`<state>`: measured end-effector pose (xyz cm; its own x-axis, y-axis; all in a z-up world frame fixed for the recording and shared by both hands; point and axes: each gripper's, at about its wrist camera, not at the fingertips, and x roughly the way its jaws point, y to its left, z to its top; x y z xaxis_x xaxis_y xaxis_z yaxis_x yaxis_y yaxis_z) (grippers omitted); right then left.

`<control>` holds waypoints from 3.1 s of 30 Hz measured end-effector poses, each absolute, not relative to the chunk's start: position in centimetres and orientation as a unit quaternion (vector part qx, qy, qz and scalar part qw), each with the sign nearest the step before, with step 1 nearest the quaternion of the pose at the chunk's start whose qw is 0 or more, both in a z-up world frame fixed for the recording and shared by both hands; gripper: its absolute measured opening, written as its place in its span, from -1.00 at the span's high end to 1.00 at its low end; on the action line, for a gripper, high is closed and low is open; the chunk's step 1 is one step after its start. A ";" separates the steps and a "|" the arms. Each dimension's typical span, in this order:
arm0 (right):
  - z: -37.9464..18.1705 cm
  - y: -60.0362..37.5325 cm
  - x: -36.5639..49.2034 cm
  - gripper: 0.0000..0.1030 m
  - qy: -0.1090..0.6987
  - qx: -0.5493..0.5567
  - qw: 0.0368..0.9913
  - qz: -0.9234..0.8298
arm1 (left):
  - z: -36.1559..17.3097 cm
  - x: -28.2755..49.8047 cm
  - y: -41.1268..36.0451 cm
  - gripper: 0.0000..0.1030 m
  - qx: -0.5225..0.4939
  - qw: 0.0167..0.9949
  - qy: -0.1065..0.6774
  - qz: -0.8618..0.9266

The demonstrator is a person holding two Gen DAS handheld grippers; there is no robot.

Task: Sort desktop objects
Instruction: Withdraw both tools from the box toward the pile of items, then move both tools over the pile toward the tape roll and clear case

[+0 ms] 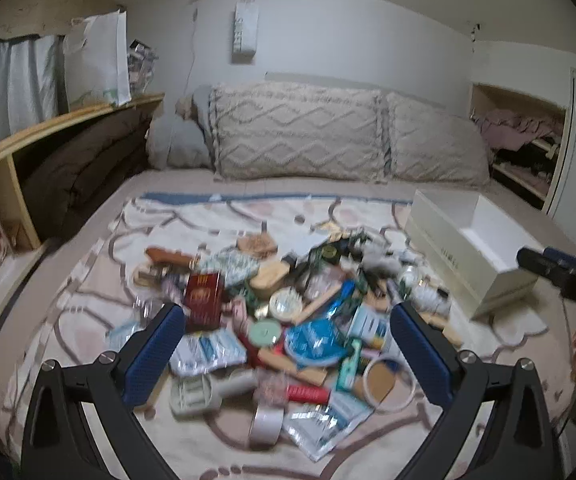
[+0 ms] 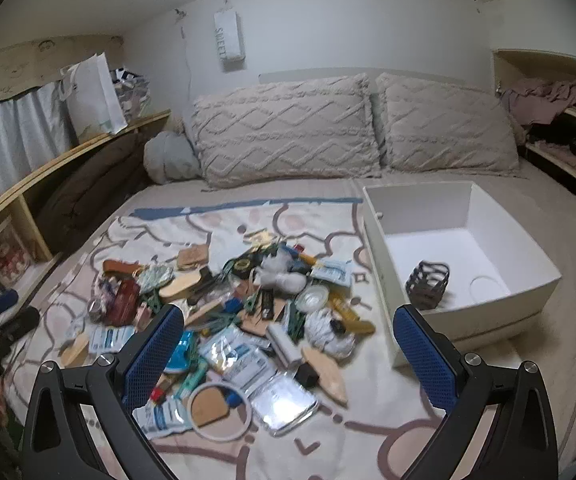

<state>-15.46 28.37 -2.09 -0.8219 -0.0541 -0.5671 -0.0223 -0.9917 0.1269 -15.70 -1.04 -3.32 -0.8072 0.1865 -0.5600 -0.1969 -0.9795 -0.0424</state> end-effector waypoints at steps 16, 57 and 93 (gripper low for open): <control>-9.0 25.7 -14.0 -1.00 -0.040 0.356 0.019 -0.933 | -11.3 -13.4 -5.0 -1.00 -0.342 0.049 -0.028 0.938; -20.5 22.6 -14.6 -1.00 0.009 0.464 0.014 -0.886 | -20.9 -12.9 -5.4 -1.00 -0.402 0.017 -0.002 0.916; -21.7 23.1 -19.2 -1.00 0.015 0.454 0.059 -0.889 | -21.5 -13.3 -5.1 -1.00 -0.363 0.048 0.007 0.931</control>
